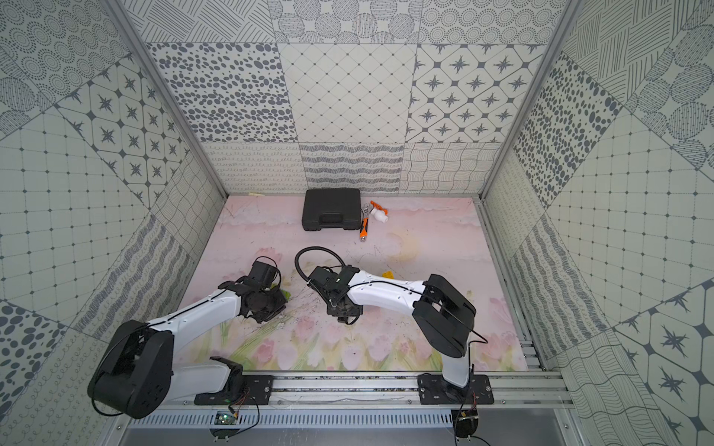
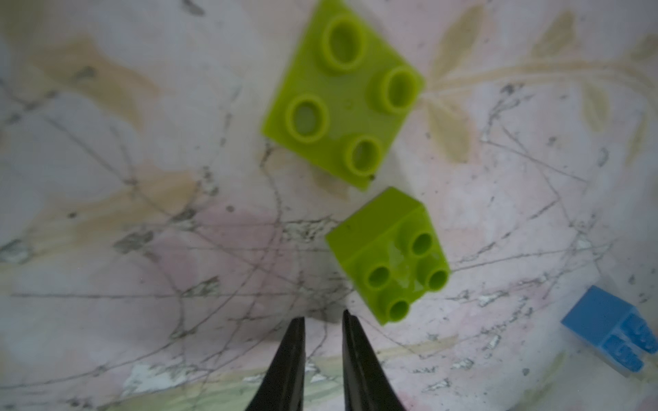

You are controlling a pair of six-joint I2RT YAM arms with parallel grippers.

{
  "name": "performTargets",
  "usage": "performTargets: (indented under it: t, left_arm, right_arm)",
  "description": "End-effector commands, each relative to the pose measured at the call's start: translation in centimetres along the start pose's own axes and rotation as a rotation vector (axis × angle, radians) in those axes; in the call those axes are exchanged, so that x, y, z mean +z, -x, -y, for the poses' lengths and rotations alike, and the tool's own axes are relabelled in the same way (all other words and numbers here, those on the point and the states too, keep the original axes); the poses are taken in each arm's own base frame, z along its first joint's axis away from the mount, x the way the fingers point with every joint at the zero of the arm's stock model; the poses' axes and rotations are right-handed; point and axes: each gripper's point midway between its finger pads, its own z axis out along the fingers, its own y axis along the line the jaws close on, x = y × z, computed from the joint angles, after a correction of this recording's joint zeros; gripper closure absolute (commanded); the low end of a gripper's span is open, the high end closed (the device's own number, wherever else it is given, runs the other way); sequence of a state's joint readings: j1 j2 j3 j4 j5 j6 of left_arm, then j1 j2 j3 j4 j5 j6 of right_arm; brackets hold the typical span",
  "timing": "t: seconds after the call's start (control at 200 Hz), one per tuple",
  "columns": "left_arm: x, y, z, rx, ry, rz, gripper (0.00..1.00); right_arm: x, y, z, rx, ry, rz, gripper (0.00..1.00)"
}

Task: Assemble the number 4 with lego
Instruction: Assemble the lego brick with the lego brick.

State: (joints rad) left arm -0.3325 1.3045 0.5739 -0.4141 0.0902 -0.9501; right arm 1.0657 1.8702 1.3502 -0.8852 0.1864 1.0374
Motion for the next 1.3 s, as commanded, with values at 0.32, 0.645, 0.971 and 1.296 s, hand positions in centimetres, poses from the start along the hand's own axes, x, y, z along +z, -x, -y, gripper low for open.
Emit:
performTargets:
  t: [0.32, 0.645, 0.971, 1.296]
  left_arm:
    - [1.5, -2.1, 1.5, 0.078, -0.065, -0.105, 0.78]
    - [1.5, -2.1, 1.5, 0.077, -0.063, -0.106, 0.77]
    - [1.6, -2.1, 1.6, 0.08, -0.059, -0.113, 0.77]
    - [1.3, -2.0, 1.7, 0.079, -0.067, -0.103, 0.76]
  right_arm:
    - [0.4, -0.9, -1.3, 0.065, 0.019, -0.024, 0.76]
    - [0.8, -1.7, -0.9, 0.085, -0.025, -0.045, 0.79]
    - [1.4, -1.9, -1.4, 0.093, -0.023, -0.063, 0.79]
    - [3.0, -2.8, -0.2, 0.077, -0.098, -0.127, 0.85]
